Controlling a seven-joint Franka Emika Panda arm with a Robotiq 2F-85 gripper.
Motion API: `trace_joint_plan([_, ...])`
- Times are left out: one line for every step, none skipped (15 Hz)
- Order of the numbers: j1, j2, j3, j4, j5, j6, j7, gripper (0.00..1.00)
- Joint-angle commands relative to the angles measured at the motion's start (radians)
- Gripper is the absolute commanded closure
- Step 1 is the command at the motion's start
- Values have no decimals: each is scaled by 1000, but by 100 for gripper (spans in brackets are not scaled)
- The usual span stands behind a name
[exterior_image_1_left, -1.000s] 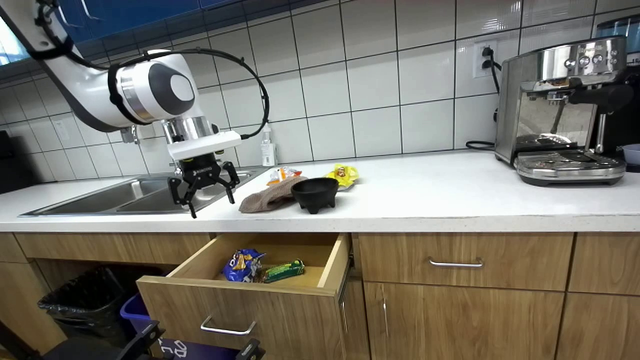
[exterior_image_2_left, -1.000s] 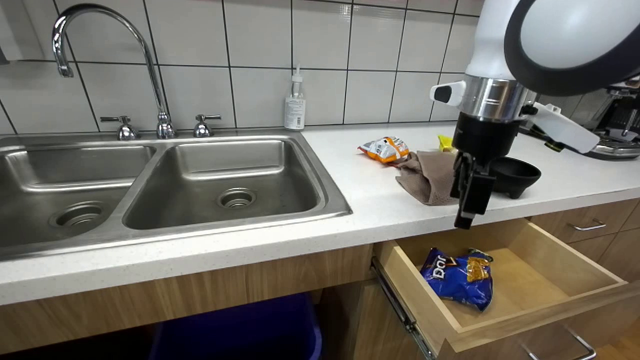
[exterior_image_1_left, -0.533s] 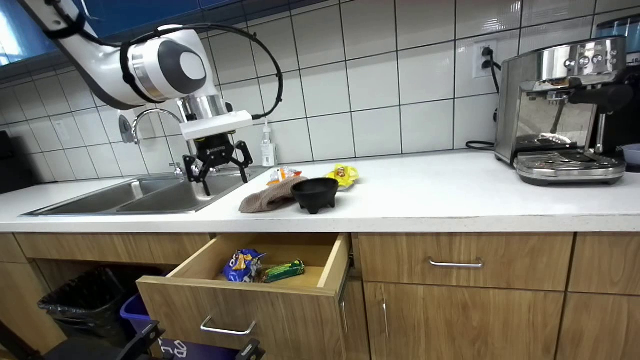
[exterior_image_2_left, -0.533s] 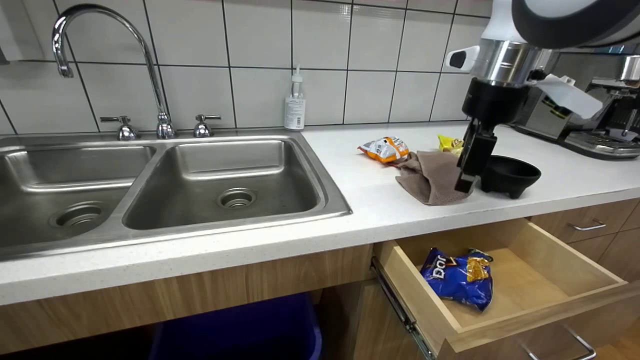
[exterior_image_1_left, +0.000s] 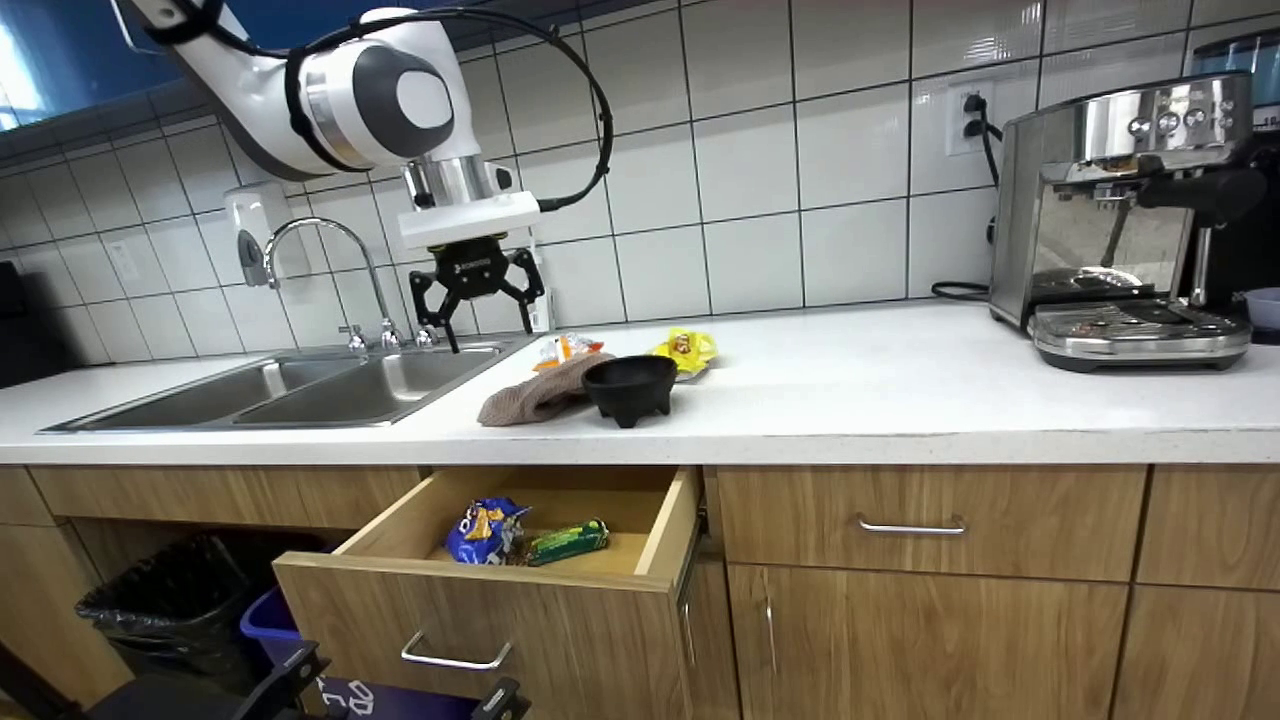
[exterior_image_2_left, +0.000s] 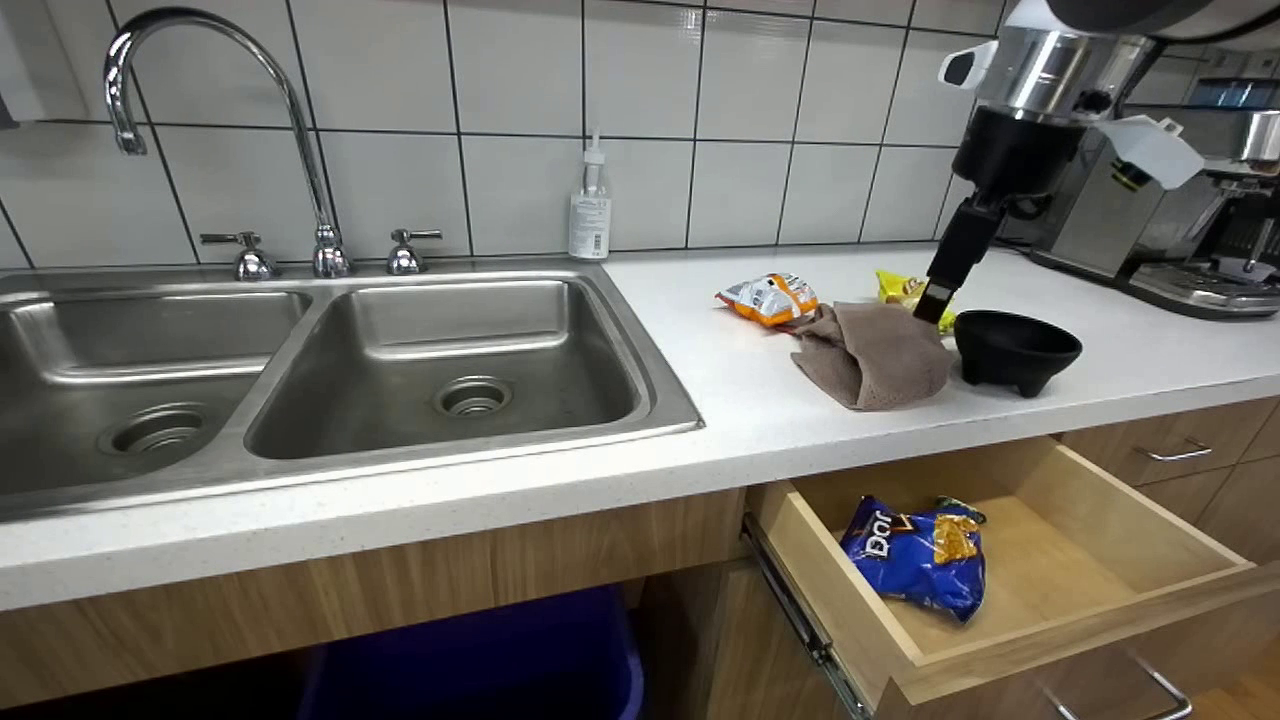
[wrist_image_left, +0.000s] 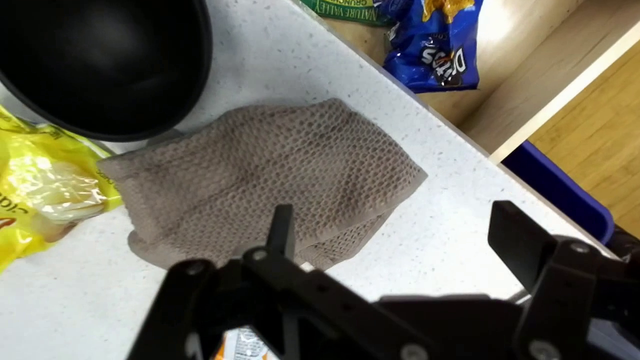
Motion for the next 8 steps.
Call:
trace_joint_plan([-9,0,1,8,5,-3,9,0])
trace_joint_plan([-11,0,-1,11,6,-3,10,0])
trace_joint_plan([-11,1,-1,10,6,-3,10,0])
trace_joint_plan([-11,2,0,9,6,-3,10,0])
trace_joint_plan([-10,4,1,9,6,-2,10,0])
trace_joint_plan([-10,5,1,9,6,-2,10,0])
trace_joint_plan([-10,5,1,9,6,-2,10,0])
trace_joint_plan([-10,5,1,9,6,-2,10,0])
